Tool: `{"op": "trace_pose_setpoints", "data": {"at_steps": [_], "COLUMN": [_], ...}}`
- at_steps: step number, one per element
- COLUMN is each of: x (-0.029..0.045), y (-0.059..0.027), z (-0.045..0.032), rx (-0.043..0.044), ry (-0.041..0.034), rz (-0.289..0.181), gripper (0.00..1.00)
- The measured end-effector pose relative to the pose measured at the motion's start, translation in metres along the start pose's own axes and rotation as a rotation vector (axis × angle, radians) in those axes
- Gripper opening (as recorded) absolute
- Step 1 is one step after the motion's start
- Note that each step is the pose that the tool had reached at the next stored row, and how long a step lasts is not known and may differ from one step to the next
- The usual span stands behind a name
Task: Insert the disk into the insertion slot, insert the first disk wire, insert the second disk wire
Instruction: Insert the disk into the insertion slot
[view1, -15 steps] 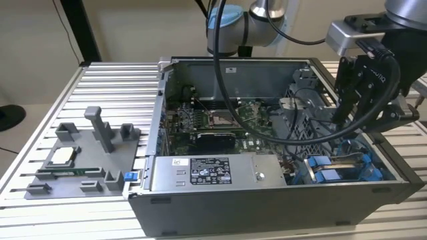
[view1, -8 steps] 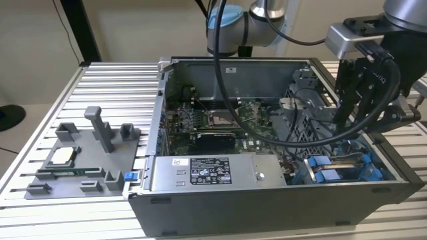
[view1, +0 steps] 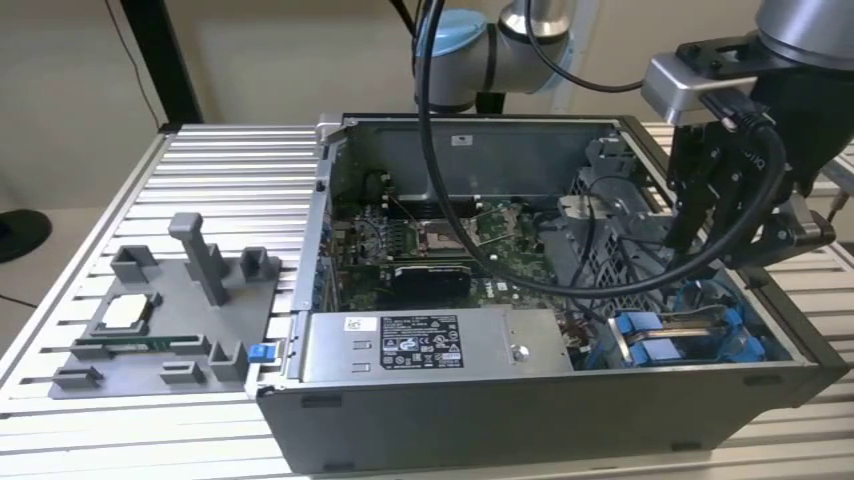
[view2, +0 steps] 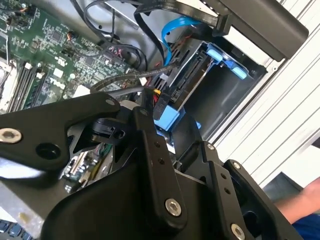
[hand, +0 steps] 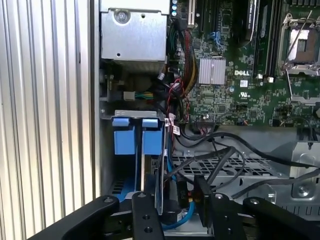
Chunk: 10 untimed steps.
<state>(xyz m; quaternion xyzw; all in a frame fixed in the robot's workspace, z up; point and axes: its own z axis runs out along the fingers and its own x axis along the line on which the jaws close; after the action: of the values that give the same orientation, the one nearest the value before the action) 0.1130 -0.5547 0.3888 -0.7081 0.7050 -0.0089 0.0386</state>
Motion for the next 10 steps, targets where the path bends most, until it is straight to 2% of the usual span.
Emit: {"op": "trace_pose_setpoints", "data": {"at_steps": [9, 10], "x": [0.0001, 0.0001], "y": [0.0002, 0.0002], "z": [0.0018, 0.0019], "rx": [0.0123, 0.0135], "ry": [-0.0012, -0.0014], "rz": [0.000, 0.000], "gripper": [1.00, 0.00]}}
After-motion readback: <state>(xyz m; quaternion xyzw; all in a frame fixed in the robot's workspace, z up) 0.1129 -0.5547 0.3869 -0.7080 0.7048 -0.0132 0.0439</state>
